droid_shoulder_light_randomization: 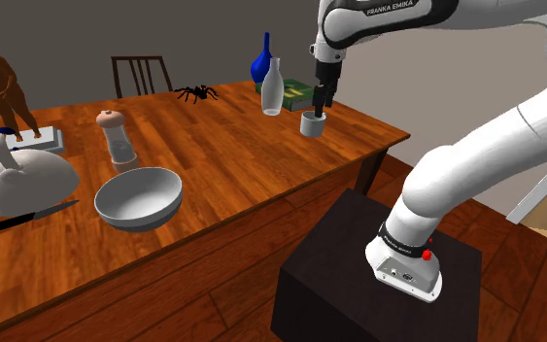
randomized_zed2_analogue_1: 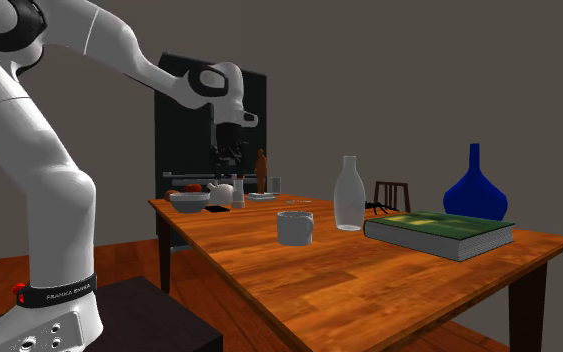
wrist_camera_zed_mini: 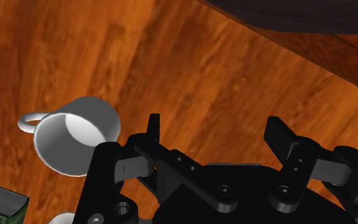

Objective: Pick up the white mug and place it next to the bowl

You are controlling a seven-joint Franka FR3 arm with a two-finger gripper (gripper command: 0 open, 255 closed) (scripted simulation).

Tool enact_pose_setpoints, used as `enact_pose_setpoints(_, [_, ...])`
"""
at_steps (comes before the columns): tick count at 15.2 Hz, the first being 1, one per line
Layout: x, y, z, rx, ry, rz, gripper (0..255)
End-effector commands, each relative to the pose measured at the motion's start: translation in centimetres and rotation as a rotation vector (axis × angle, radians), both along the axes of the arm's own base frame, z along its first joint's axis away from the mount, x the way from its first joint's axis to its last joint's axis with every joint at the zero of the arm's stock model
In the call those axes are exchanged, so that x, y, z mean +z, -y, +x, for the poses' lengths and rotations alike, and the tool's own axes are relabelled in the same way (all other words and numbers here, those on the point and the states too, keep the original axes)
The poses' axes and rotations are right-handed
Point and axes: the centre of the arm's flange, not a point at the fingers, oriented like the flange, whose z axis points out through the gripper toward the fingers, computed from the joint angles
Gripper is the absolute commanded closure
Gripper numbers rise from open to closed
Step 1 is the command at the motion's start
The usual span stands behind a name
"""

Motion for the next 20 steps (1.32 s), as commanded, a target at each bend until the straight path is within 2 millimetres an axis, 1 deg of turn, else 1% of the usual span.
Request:
enact_pose_setpoints(1, [-1.3, 1.8, 1.5, -0.005, 0.004, 0.001, 0])
enact_pose_setpoints(12, [-7.9, 11.4, 10.1, -0.032, 0.019, 0.012, 0])
enact_pose_setpoints(13, [-8.1, 11.8, 10.4, -0.033, 0.019, 0.012, 0])
enact_pose_setpoints(19, [-11.3, 11.9, 10.3, -0.033, 0.019, 0.012, 0])
enact_pose_setpoints(20, [-12.1, 12.0, 10.2, -0.033, 0.019, 0.012, 0])
